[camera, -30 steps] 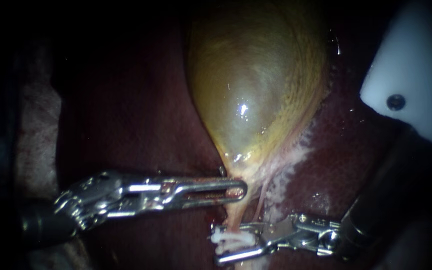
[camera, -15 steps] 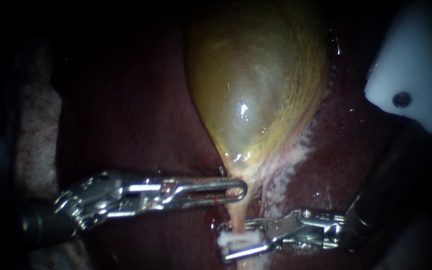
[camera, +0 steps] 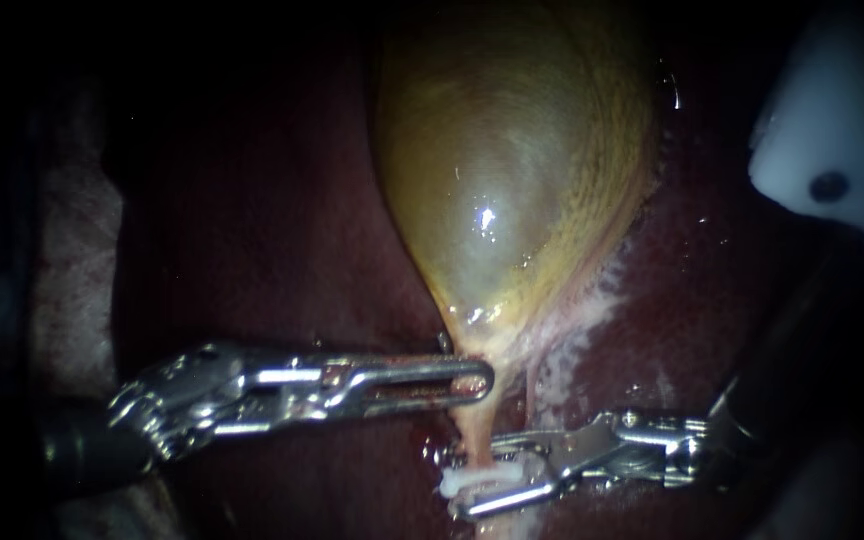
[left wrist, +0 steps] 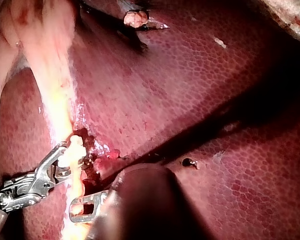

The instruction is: Going back second clip left tube

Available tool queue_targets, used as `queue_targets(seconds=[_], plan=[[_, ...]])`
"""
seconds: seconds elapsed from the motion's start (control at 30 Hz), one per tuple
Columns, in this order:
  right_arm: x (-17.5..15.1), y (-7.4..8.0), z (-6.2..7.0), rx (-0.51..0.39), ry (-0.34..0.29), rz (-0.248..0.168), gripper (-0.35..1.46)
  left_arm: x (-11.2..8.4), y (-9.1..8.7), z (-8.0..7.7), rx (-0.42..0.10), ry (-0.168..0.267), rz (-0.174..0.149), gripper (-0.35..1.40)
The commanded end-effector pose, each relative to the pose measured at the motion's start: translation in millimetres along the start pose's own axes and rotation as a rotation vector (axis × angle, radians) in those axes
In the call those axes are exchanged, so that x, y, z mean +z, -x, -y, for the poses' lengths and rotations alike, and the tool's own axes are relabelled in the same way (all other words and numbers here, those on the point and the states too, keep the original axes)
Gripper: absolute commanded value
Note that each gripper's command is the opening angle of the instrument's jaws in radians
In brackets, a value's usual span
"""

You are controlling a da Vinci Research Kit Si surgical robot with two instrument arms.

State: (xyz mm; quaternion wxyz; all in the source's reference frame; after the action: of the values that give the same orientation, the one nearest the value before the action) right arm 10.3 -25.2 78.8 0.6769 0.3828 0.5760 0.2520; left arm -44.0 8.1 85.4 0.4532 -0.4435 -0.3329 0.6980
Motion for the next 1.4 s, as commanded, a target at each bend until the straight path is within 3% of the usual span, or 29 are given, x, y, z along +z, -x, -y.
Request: queue_targets(seconds=[0.03, 0.43, 0.73, 1.03, 1.4], plan=[[-0.3, -0.1, 0.0, -0.003, -0.002, 0.003, 0.48, 0.0, 0.0, 0.0, 0.001, 0.001, 0.0, -0.35], [-4.6, -1.9, 1.0, -0.111, 0.024, 0.056, 0.48, 0.0, 0.0, 0.0, 0.001, 0.001, 0.0, -0.35], [-9.1, -3.3, 1.6, -0.255, 0.042, 0.074, 0.48, 0.0, 0.0, 0.1, 0.001, 0.001, 0.0, -0.35], [-13.4, -5.1, 2.1, -0.414, 0.081, 0.018, 0.48, -0.1, 0.2, 0.5, 0.003, 0.002, 0.001, -0.35], [-14.3, -5.6, 2.2, -0.443, 0.085, -0.003, 0.48, 0.0, 0.2, 1.1, 0.005, 0.002, 0.001, -0.35]])
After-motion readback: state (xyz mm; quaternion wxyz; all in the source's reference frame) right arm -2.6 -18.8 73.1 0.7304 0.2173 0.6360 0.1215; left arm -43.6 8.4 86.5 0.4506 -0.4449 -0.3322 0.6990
